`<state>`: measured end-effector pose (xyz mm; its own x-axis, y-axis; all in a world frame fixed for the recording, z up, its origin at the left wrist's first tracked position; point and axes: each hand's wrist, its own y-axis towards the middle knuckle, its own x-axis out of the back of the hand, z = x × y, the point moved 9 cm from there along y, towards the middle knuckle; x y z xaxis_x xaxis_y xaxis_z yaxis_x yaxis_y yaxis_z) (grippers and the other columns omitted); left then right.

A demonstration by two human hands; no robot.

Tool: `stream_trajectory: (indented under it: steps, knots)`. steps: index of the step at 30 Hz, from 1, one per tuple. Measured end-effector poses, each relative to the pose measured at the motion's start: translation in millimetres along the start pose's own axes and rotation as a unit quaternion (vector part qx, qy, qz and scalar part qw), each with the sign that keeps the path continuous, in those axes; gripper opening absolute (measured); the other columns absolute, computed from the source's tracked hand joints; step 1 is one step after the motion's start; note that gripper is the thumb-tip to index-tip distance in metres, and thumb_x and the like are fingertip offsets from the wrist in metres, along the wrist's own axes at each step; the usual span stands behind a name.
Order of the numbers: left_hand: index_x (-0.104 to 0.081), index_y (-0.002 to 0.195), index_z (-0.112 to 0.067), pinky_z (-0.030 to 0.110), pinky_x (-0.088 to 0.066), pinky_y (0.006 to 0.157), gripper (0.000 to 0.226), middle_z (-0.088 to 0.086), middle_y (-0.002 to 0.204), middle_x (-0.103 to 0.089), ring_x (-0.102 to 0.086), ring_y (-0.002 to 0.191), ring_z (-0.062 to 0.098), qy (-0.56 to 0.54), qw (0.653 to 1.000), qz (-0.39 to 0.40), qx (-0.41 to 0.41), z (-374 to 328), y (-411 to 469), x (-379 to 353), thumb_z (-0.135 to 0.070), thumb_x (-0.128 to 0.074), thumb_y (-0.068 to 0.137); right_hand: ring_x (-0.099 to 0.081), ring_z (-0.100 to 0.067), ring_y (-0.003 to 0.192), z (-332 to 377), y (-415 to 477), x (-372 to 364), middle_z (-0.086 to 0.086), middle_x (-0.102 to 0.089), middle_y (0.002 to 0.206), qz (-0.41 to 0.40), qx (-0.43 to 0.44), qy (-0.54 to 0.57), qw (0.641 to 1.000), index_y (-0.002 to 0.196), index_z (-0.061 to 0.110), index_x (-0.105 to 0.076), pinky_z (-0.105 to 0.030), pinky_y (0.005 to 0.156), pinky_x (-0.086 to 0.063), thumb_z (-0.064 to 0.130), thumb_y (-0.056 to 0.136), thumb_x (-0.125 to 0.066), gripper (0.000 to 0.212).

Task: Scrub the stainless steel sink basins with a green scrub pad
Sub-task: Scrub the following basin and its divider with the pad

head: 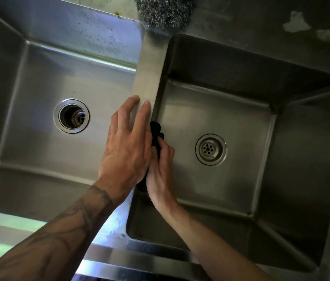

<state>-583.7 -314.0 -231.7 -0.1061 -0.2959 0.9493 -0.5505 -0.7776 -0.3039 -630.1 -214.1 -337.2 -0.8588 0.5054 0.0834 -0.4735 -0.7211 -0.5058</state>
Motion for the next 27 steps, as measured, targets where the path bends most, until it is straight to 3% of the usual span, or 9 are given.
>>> stream_trajectory:
  steps: [2, 4, 7, 9, 13, 17, 19, 24, 27]
  knots:
    - [-0.02, 0.165, -0.009, 0.031, -0.005, 0.126, 0.061, 0.011, 0.177, -0.005, -0.007, 0.16, 0.03, 0.0, 1.0, 0.011, -0.003, 0.1, 0.6, -1.0, -0.03, -0.006, 0.11, -0.048, 0.01, 0.127, 6.5, 4.4, 0.7, 0.034, -0.04, 0.133, -0.006, 0.021, -0.009, 1.0, 0.136, 0.062, -0.04, -0.009, 0.1, -0.043, 0.057, 0.107, -0.041, 0.029]
    - [-0.016, 0.166, -0.011, 0.03, -0.005, 0.127, 0.065, 0.009, 0.177, -0.004, -0.007, 0.161, 0.028, -0.006, 1.0, 0.012, 0.002, -0.1, 0.4, -0.3, -0.031, 0.005, 0.108, -0.047, 0.015, 0.121, -10.0, 23.3, 0.7, 0.018, -0.04, 0.139, -0.003, -0.008, -0.034, 0.999, 0.146, 0.041, -0.04, -0.006, 0.098, -0.039, 0.041, 0.112, -0.04, 0.034]
    - [-0.012, 0.167, -0.01, 0.031, -0.011, 0.127, 0.068, 0.009, 0.177, -0.01, -0.013, 0.16, 0.028, -0.043, 0.999, 0.002, 0.01, -1.0, -0.5, 3.8, -0.028, 0.01, 0.105, -0.051, -0.013, 0.128, -39.1, 34.3, -5.6, -0.006, -0.042, 0.147, 0.022, -0.114, -0.069, 0.991, 0.155, 0.019, -0.039, -0.029, 0.108, -0.044, 0.032, 0.113, -0.04, 0.044]
    - [-0.01, 0.166, -0.011, 0.032, -0.01, 0.126, 0.068, 0.009, 0.177, -0.007, -0.011, 0.16, 0.029, -0.024, 1.0, 0.011, 0.009, -0.8, -0.4, 1.6, -0.027, 0.012, 0.104, -0.052, -0.016, 0.131, -34.0, 20.6, -2.2, 0.002, -0.047, 0.146, 0.009, -0.082, -0.041, 0.996, 0.151, 0.027, -0.046, -0.038, 0.113, -0.044, 0.035, 0.111, -0.044, 0.04]
    - [-0.014, 0.164, -0.014, 0.031, -0.01, 0.124, 0.066, 0.008, 0.177, 0.001, -0.007, 0.16, 0.029, 0.01, 1.0, 0.029, 0.002, -0.5, 0.4, -2.1, -0.027, 0.011, 0.105, -0.049, 0.008, 0.13, 4.2, -6.8, 2.1, 0.03, -0.044, 0.138, 0.02, 0.006, 0.02, 1.0, 0.135, 0.063, -0.043, -0.013, 0.101, -0.046, 0.052, 0.107, -0.046, 0.03]
    - [-0.011, 0.164, -0.017, 0.031, -0.01, 0.124, 0.063, 0.006, 0.177, 0.003, -0.004, 0.161, 0.027, 0.022, 0.999, 0.023, 0.004, -1.6, 0.4, -0.2, -0.028, 0.012, 0.107, -0.053, -0.014, 0.129, -13.4, 32.6, -2.3, -0.007, -0.047, 0.145, 0.012, -0.076, -0.042, 0.996, 0.149, 0.017, -0.046, -0.043, 0.111, -0.047, 0.031, 0.113, -0.043, 0.039]
    - [-0.011, 0.165, -0.015, 0.03, -0.009, 0.124, 0.063, 0.006, 0.177, 0.002, -0.005, 0.161, 0.026, 0.007, 1.0, 0.017, 0.007, -1.0, -0.6, 0.8, -0.028, 0.011, 0.107, -0.056, -0.024, 0.127, -21.6, 36.1, -6.2, -0.013, -0.049, 0.143, 0.024, -0.112, -0.046, 0.992, 0.149, 0.013, -0.047, -0.049, 0.108, -0.049, 0.03, 0.113, -0.043, 0.041]
    - [-0.018, 0.166, -0.016, 0.029, -0.016, 0.124, 0.057, 0.002, 0.177, -0.008, -0.012, 0.16, 0.024, -0.038, 0.999, 0.007, 0.012, 2.9, 1.6, -2.0, -0.033, -0.007, 0.113, -0.055, 0.009, 0.121, 19.8, 7.9, 1.3, 0.034, -0.046, 0.128, 0.002, 0.001, 0.018, 1.0, 0.13, 0.063, -0.047, -0.009, 0.091, -0.049, 0.047, 0.108, -0.046, 0.027]
    - [-0.018, 0.166, -0.018, 0.029, -0.018, 0.123, 0.058, 0.003, 0.177, -0.008, -0.013, 0.159, 0.023, -0.034, 0.999, -0.006, 0.011, 3.2, 1.6, -3.4, -0.036, -0.002, 0.114, -0.058, 0.005, 0.117, 30.3, 28.5, 6.4, 0.019, -0.049, 0.129, -0.018, 0.031, 0.005, 0.999, 0.138, 0.043, -0.05, -0.014, 0.093, -0.051, 0.036, 0.111, -0.043, 0.029]
